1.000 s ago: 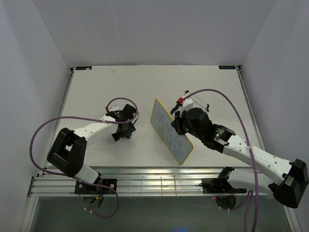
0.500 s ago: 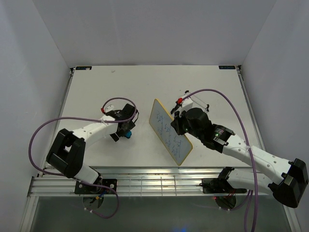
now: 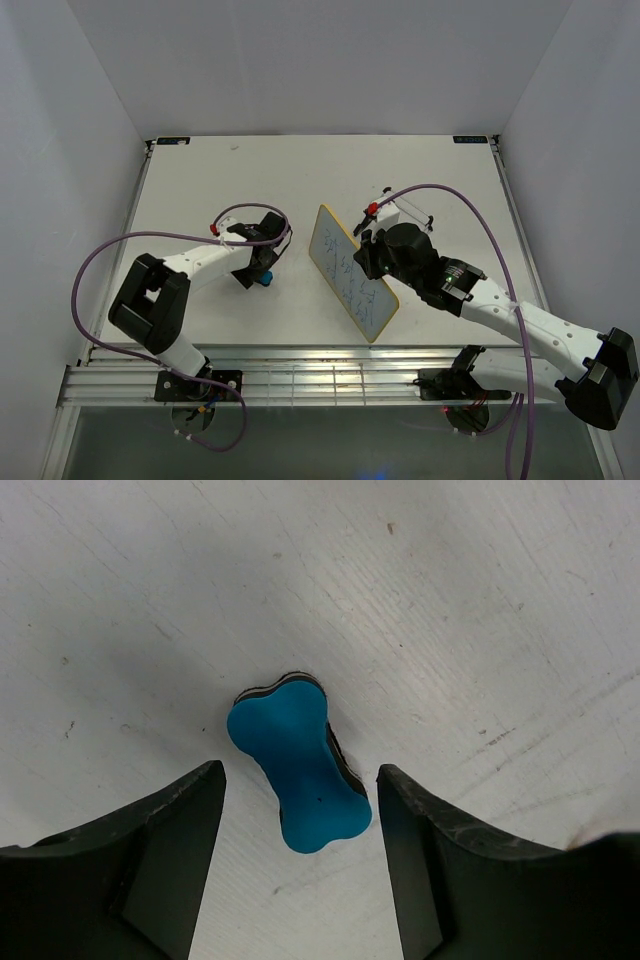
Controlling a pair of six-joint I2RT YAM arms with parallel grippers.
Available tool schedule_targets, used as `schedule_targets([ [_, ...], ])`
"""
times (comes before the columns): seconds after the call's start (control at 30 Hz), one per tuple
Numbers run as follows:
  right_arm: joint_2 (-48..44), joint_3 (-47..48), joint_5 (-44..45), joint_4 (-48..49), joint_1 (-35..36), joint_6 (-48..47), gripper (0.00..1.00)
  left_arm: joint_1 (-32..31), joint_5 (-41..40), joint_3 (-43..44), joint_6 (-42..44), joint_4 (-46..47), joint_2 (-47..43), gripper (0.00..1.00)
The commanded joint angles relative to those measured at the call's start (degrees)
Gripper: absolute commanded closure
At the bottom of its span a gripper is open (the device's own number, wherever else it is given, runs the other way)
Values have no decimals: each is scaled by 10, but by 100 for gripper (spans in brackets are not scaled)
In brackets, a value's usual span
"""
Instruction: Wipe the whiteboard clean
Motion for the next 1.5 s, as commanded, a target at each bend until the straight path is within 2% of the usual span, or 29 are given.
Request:
schedule_targets([
  [0.0,-3,-9,2,-11,0,-18,92,-1,-9,2,-31,5,-7,30],
  [0.07,-3,-10,1,-12,0,-18,92,-1,-9,1,-30,11,-4,35],
  [0.3,-5,-10,1,-16,-1,-19,92,-1,-5,-7,-32,17,7,36],
  [0.33,-5,-10,1,-16,0,-19,92,-1,-5,-12,-33,20,6,39],
  [0.63,0,-8,1,-18,-1,-22,92,-1,0,-20,-31,29,16,41],
  [0.77,0,-6,3,-18,-1,-25,92,-1,-1,-22,-30,33,12,52],
  [0.83,2,-7,4,-18,-1,-25,92,-1,-1,-23,-27,34,8,53],
  [0.9,6,-6,3,-18,-1,-26,92,-1,0,-22,-23,35,4,65],
  [0.93,6,-6,3,-17,-1,-25,92,-1,0,-22,-22,35,-4,66],
  [1.0,7,-7,0,-18,-1,-25,92,-1,-2,-24,-15,35,-15,77],
  [1.1,5,-8,-4,-18,-1,-22,92,-2,-1,-21,23,44,-39,100],
  [1.13,4,-8,-5,-18,-1,-20,92,-6,1,-20,40,56,-47,100],
  [1.27,-13,-11,-14,-20,-2,-12,92,-36,30,-34,174,149,-129,100],
  [1.3,-16,-13,-15,-23,-2,-9,92,-44,44,-45,240,220,-150,100],
  [1.37,-30,-18,-15,-25,-3,0,92,-69,65,-101,289,307,-228,100],
  [1.4,-36,-20,-12,-25,-4,5,92,-87,105,-134,356,439,-259,100],
  [1.47,-49,-31,-7,-25,-4,16,92,-101,156,-240,396,578,-316,100],
])
